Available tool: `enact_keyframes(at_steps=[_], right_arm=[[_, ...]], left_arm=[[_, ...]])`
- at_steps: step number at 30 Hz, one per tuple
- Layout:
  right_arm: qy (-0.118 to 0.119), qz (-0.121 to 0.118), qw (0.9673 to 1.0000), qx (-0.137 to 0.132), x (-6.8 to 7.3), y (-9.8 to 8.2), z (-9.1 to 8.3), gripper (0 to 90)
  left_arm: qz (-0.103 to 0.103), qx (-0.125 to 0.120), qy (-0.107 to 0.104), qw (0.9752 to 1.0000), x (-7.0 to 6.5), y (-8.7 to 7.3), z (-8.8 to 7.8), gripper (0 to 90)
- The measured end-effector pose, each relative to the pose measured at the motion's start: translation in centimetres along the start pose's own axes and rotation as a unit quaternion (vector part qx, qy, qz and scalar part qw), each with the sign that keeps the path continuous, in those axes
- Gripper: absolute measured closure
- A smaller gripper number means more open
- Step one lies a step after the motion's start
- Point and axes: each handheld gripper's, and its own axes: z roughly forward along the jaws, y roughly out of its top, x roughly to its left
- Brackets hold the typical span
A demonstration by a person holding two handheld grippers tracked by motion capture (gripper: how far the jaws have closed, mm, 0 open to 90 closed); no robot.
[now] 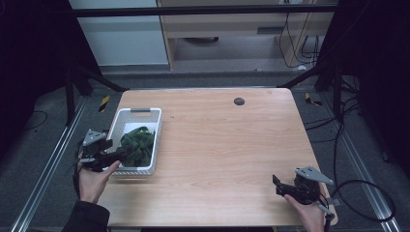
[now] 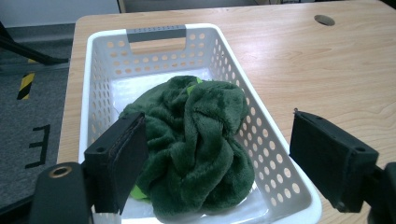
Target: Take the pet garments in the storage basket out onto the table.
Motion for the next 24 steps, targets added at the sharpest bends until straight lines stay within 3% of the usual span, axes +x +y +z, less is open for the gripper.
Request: enact_keyframes(at_steps=[24], right_arm=[[0.005, 0.000, 1.0000, 0.006, -0.1, 0.0, 0.1, 8.0]], left_arm=[[0.017, 0.055, -0.001, 0.9983, -0.2, 2.2, 3.0, 18.4]])
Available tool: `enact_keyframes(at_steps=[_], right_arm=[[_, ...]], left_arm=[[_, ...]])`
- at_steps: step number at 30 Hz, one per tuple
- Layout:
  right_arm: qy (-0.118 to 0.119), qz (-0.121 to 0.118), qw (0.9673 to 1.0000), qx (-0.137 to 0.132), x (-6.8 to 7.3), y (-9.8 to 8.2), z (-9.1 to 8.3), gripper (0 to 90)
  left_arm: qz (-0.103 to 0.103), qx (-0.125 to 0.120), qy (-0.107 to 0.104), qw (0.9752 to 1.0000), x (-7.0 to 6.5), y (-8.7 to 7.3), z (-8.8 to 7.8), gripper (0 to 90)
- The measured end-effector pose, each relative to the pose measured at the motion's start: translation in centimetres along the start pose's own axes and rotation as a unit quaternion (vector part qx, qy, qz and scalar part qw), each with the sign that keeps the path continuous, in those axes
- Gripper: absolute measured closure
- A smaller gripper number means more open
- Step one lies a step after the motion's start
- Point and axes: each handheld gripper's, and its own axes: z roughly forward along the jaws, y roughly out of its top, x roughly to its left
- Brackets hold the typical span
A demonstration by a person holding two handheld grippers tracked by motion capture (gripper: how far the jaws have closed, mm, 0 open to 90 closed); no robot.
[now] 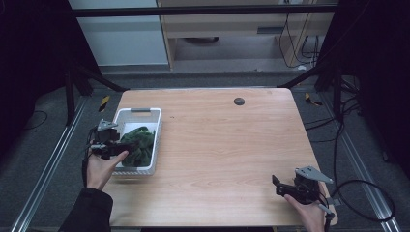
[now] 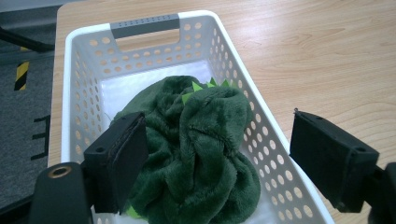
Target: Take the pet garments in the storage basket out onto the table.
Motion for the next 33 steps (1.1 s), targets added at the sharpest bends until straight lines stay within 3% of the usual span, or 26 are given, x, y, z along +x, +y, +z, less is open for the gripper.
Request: enact_keyframes(at_steps=[15, 33], right_arm=[[0.005, 0.002, 1.0000, 0.004, 0.0, 0.0, 0.0, 8.0], [0.007, -0.001, 1.0000, 0.006, -0.1, 0.0, 0.2, 7.9]], left_arm=[[0.003, 0.036, 0.004, 0.9993, 0.4, 1.3, 1.6, 18.8], [0.011, 0.084, 0.003, 0.9964, 0.3, 2.3, 3.8, 18.8]])
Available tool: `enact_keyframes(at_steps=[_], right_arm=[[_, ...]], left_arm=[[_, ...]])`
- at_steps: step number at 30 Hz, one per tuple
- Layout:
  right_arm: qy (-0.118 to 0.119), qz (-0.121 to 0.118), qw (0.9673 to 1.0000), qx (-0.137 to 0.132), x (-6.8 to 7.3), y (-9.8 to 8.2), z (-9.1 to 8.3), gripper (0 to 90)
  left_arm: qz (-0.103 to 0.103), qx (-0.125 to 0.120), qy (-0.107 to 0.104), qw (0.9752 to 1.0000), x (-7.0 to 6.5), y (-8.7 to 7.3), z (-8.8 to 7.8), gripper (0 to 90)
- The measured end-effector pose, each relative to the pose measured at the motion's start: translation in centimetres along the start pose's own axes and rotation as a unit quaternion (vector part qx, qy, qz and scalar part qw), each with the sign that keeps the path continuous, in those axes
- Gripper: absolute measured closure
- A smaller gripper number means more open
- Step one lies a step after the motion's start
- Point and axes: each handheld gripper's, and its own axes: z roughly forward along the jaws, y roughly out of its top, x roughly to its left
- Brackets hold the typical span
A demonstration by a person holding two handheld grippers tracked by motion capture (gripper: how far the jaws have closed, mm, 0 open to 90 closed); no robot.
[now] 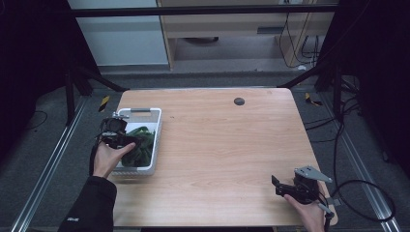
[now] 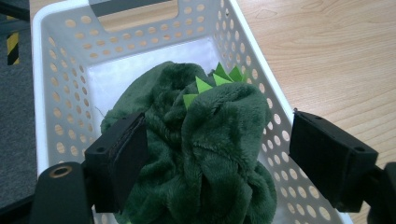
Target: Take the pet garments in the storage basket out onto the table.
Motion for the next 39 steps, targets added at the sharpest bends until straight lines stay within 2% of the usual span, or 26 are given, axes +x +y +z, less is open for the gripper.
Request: enact_keyframes(at_steps=[14, 27, 36, 39], right_arm=[[0.002, 0.001, 1.0000, 0.002, 0.0, 0.0, 0.1, 7.9], [0.008, 0.005, 0.9999, 0.008, 0.1, 0.0, 0.1, 7.6], [0.009, 0.004, 0.9999, 0.009, 0.0, 0.0, 0.2, 7.4], [0.010, 0.004, 0.9999, 0.009, 0.0, 0.0, 0.2, 7.4]], left_arm=[[-0.001, 0.030, 0.003, 0.9995, 0.3, 0.3, 1.4, 19.1], [0.005, 0.053, 0.005, 0.9986, 0.1, 0.1, 2.5, 20.1], [0.004, 0.075, 0.004, 0.9972, 0.0, -0.2, 3.6, 23.7], [0.005, 0.081, 0.003, 0.9967, 0.0, -0.2, 4.0, 27.9]])
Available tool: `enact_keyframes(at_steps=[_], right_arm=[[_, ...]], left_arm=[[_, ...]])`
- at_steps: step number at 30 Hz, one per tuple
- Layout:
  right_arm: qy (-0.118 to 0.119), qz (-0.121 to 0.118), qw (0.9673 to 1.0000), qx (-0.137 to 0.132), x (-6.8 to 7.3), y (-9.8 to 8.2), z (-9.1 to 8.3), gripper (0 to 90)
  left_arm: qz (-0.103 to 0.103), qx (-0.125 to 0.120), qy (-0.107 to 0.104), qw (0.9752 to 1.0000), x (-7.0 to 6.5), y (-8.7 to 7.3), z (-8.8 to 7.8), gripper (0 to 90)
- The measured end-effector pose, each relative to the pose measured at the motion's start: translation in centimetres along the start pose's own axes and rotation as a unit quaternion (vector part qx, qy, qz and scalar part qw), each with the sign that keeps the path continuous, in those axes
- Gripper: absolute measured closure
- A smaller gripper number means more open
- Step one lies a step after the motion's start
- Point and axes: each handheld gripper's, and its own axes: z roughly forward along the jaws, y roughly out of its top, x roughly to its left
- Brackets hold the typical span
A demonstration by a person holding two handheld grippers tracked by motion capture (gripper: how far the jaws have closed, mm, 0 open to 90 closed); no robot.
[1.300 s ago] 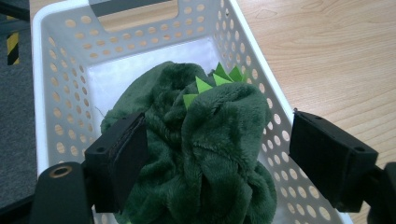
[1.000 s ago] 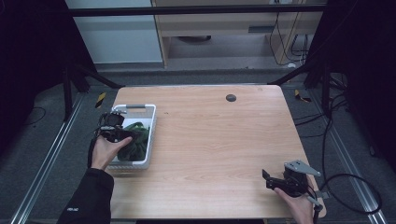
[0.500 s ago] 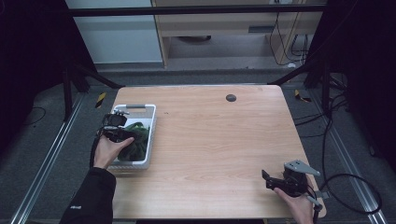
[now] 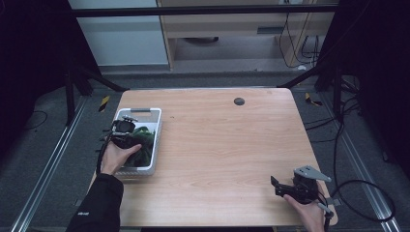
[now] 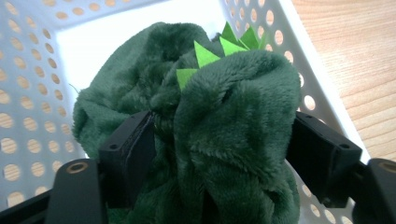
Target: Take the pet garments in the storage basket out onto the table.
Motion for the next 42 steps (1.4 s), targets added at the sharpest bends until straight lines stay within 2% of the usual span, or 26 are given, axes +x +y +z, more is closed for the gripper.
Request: enact_keyframes(at_steps=[1, 8, 9, 11, 12, 15, 21, 30, 42], right_arm=[[0.000, 0.000, 1.0000, 0.000, 0.0, 0.0, 0.0, 7.4], [0.000, 0.001, 1.0000, 0.001, 0.0, 0.0, 0.0, 7.2], [0.000, 0.001, 1.0000, 0.001, 0.0, 0.0, 0.0, 7.1], [0.000, 0.001, 1.0000, 0.001, 0.0, 0.0, 0.0, 7.2], [0.000, 0.002, 1.0000, 0.002, 0.0, 0.0, 0.0, 7.1], [0.000, 0.002, 1.0000, 0.001, 0.0, 0.0, 0.0, 7.1], [-0.002, 0.001, 1.0000, 0.001, -0.1, 0.0, 0.0, 6.8], [0.000, 0.002, 1.0000, 0.002, 0.0, 0.1, 0.0, 6.8], [-0.002, 0.001, 1.0000, 0.001, 0.0, 0.0, -0.1, 6.8]], left_arm=[[0.003, 0.012, -0.002, 0.9999, 0.0, 0.0, 0.3, 29.0], [0.009, 0.018, 0.005, 0.9998, -0.2, -0.1, 0.8, 41.3], [0.002, 0.017, -0.002, 0.9998, -0.1, -0.1, 0.8, 44.0], [-0.001, 0.019, -0.002, 0.9998, -0.1, -0.2, 0.8, 45.9], [-0.004, 0.021, -0.001, 0.9998, 0.0, -0.2, 0.9, 51.5], [-0.011, 0.023, -0.004, 0.9997, 0.1, -0.4, 0.8, 58.5], [-0.008, 0.020, 0.003, 0.9998, 0.1, -0.5, 0.7, 69.5], [-0.016, 0.011, 0.003, 0.9998, 0.4, -0.8, -0.1, 73.6], [-0.007, -0.024, 0.005, 0.9997, 0.8, -0.9, -2.8, 74.6]])
